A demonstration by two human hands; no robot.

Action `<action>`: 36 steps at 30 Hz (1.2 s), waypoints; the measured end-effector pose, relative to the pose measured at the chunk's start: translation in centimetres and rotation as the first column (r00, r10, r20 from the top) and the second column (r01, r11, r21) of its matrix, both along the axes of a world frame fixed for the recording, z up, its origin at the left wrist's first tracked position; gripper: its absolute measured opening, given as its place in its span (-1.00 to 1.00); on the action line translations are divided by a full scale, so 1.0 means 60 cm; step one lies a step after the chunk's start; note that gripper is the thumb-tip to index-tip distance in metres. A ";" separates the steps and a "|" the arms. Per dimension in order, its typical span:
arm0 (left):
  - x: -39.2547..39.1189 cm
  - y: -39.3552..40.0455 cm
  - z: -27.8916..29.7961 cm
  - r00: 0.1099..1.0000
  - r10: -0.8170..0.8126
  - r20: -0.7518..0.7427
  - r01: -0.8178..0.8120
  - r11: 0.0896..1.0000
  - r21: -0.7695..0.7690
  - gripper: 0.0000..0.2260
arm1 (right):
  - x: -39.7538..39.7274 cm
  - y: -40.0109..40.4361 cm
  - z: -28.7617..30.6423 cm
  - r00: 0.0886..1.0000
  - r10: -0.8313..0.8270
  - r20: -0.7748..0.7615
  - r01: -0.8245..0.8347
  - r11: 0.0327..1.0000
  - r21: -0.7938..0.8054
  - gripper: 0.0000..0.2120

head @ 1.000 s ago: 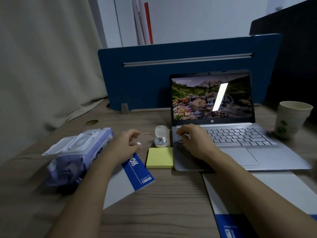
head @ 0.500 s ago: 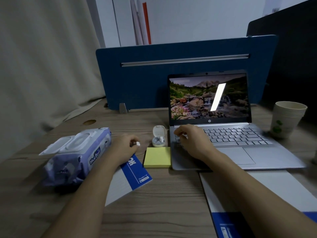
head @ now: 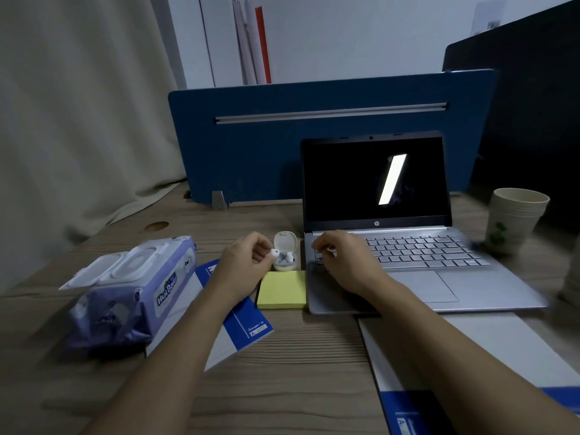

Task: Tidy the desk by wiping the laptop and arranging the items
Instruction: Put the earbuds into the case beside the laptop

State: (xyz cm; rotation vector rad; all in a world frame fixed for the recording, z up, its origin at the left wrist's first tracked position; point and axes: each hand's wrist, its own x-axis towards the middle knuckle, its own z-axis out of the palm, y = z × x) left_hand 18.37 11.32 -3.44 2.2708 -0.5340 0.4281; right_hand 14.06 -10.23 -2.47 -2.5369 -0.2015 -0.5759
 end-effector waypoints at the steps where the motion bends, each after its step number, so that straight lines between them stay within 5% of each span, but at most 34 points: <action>1: 0.000 -0.005 0.000 1.000 0.007 0.003 -0.007 1.000 0.006 -0.90 | 0.000 0.000 0.001 1.000 0.000 0.000 0.000 1.000 -0.001 -0.73; 24: 0.002 -0.013 -0.001 0.996 -0.066 -0.058 0.063 0.997 -0.051 -0.80 | -0.001 0.007 0.003 1.000 0.006 -0.024 -0.005 1.000 0.018 -0.74; 36: 0.003 -0.012 -0.007 0.992 -0.126 -0.015 0.127 0.972 0.198 -0.83 | -0.001 0.007 0.004 0.999 0.009 -0.038 -0.007 0.999 0.035 -0.77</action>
